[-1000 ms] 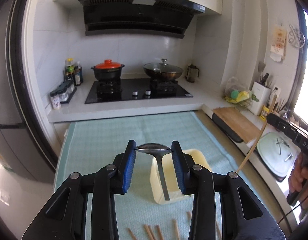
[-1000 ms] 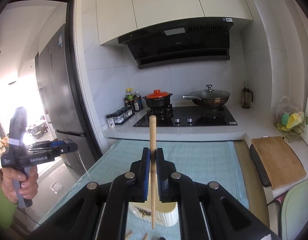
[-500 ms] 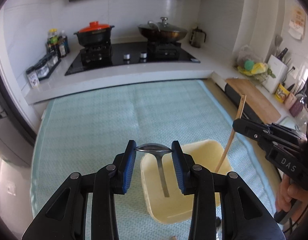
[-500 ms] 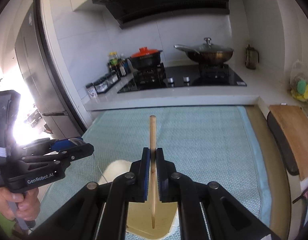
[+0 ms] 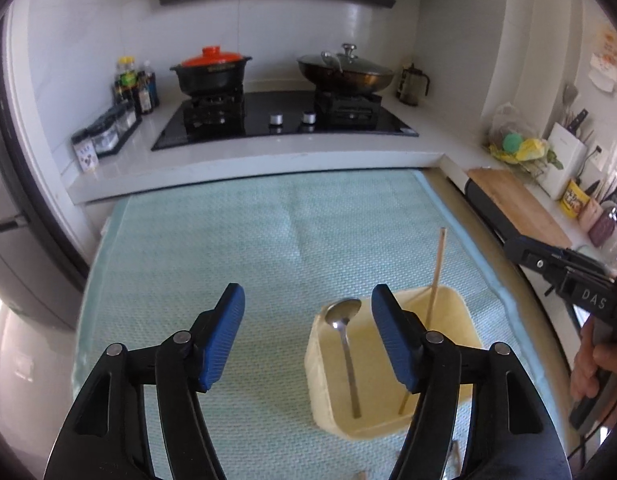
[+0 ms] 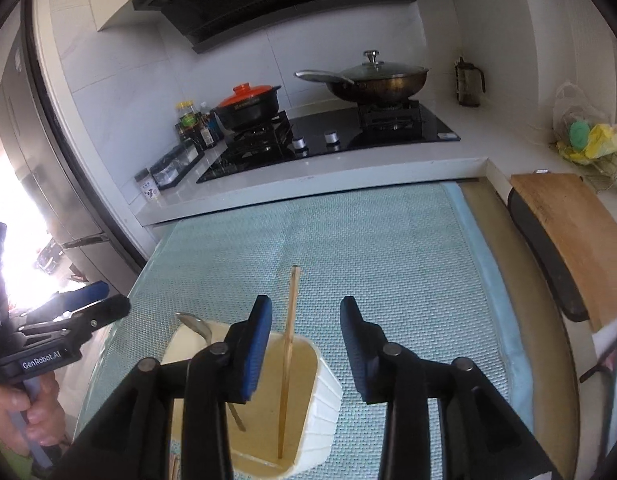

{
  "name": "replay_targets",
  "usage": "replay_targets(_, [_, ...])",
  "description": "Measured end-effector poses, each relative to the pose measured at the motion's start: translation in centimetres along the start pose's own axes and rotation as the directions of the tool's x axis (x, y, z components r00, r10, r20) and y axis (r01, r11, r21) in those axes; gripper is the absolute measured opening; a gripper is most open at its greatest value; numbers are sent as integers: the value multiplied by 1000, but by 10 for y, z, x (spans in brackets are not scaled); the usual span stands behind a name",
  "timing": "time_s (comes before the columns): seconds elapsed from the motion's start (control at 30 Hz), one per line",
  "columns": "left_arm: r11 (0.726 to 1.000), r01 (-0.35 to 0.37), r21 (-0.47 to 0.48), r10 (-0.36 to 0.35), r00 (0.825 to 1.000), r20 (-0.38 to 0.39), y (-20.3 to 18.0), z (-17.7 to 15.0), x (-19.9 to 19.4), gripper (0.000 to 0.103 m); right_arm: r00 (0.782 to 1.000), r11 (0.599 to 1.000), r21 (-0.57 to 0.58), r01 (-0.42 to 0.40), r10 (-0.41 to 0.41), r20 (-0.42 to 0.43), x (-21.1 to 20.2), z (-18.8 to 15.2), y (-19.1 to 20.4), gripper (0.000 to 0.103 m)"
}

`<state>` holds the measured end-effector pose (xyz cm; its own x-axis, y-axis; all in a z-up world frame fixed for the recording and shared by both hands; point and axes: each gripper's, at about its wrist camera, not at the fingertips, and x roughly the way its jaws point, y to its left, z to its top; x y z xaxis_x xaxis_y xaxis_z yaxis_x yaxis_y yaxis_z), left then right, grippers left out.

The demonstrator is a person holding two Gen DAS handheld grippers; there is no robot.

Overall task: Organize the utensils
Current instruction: 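Move both tools back over the loose chopsticks on the towel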

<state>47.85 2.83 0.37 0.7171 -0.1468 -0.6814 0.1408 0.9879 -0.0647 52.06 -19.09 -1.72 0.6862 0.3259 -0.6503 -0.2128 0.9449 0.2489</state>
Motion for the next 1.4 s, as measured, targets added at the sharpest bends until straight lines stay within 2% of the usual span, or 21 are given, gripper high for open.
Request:
replay_targets(0.1, [998,-17,59,13,998,65,7,-22,-58,81,999,997,-74,14,-10,49,-52,-8,3,41])
replay_targets(0.17, [994,-52,96,43,995,94,14,-44,-95,89,997,992,-125,21,-11,77,-90,-24,3,50])
replay_targets(0.3, [987,-112,114,94,984,153,27,-107,-159,97,993,976,-211,62,-39,112,-157,-71,8,51])
replay_targets(0.4, [984,-147,100,126,974,190,31,-159,-185,100,990,967,-240,88,-57,133,-192,-117,11,55])
replay_targets(0.47, [982,-156,108,135,975,177,25,-189,-187,100,987,961,-255,105,-69,144,-207,-151,15,64])
replay_targets(0.57, [984,-141,108,130,986,105,11,-232,-176,100,986,957,-264,123,-87,143,-215,-203,22,64])
replay_targets(0.63, [993,-90,81,87,995,40,5,-258,-163,100,986,961,-243,129,-98,137,-214,-238,25,65])
replay_targets(0.73, [999,-47,27,48,998,-42,-1,-295,-144,99,985,972,-186,146,-124,122,-209,-282,27,71])
replay_targets(0.9, [997,27,-75,-34,995,-97,-6,-329,-134,96,984,970,-172,175,-168,51,-190,-334,31,71])
replay_targets(1.03, [986,-19,-165,6,996,-84,4,-340,-133,102,986,972,-164,166,-165,20,-184,-350,32,71])
replay_targets(1.13, [986,-34,-164,21,997,-77,8,-342,-131,102,984,970,-162,180,-179,20,-181,-351,33,71])
replay_targets(1.3, [983,-116,-144,106,992,-72,14,-346,-128,102,981,971,-141,193,-191,26,-175,-351,34,71])
replay_targets(1.4, [982,-120,-145,109,991,-82,17,-348,-123,102,981,973,-130,192,-192,10,-170,-352,33,71])
